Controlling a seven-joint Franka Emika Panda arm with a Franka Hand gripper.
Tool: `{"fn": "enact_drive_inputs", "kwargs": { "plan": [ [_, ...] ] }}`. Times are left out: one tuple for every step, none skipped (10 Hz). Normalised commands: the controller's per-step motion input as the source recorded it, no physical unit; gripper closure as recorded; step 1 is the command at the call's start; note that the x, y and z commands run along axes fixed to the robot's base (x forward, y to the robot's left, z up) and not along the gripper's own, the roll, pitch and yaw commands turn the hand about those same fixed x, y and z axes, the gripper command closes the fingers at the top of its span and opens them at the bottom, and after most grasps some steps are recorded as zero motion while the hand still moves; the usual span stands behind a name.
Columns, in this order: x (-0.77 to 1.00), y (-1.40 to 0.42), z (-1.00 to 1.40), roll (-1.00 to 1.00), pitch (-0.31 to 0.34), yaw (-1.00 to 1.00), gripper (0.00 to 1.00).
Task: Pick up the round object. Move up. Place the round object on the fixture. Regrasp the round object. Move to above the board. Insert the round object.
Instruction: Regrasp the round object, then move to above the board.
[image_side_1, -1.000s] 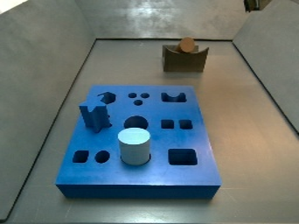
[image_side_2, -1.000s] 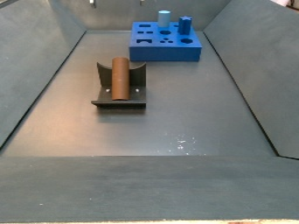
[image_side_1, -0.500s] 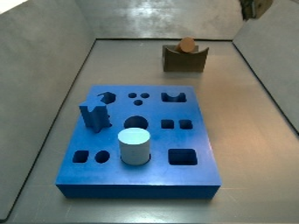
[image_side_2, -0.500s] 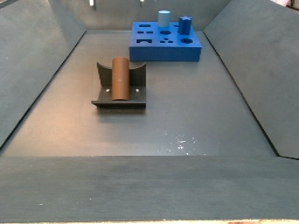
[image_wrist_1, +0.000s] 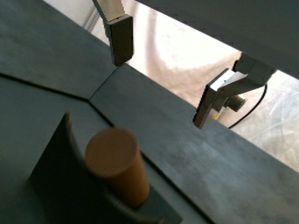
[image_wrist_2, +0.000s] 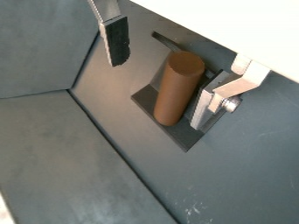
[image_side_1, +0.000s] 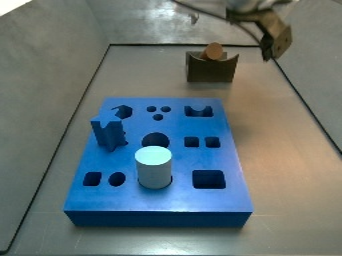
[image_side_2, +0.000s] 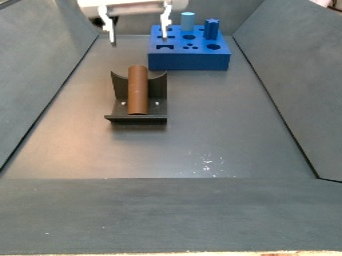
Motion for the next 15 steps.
{"fn": "enact_drive_inputs", "kwargs": {
  "plan": [
    [0.1,0.04,-1.0,0.1,-0.152,0.05,0.0],
    [0.1,0.04,-1.0,0.1,-0.149,0.03,0.0],
    [0.12,0.02,-1.0,0.11,-0.12,-0.01,0.0],
    [0.11,0.02,-0.98,0.11,-0.107,-0.02,0.0],
    [0.1,0.01,-0.79,0.1,-0.077,-0.03,0.0],
    [0.08,0.01,-0.61,0.1,-0.05,-0.03,0.0],
    [0.08,0.01,-0.47,0.1,-0.033,-0.02,0.0],
    [0.08,0.0,-0.38,0.09,-0.023,-0.02,0.0],
    [0.06,0.0,-0.23,0.07,0.007,0.0,0.0],
    [0.01,-0.01,-0.18,0.08,0.01,0.0,0.0],
    [0.01,-0.01,-0.17,0.08,0.01,0.0,0.0],
    [0.01,-0.01,-0.17,0.08,0.01,0.0,0.0],
    [0.01,0.0,-0.17,0.08,0.01,0.01,0.0],
    [0.0,0.0,0.0,0.0,0.0,0.0,1.0],
    [-0.15,0.04,1.0,0.06,0.177,0.25,1.0]
  ]
}}
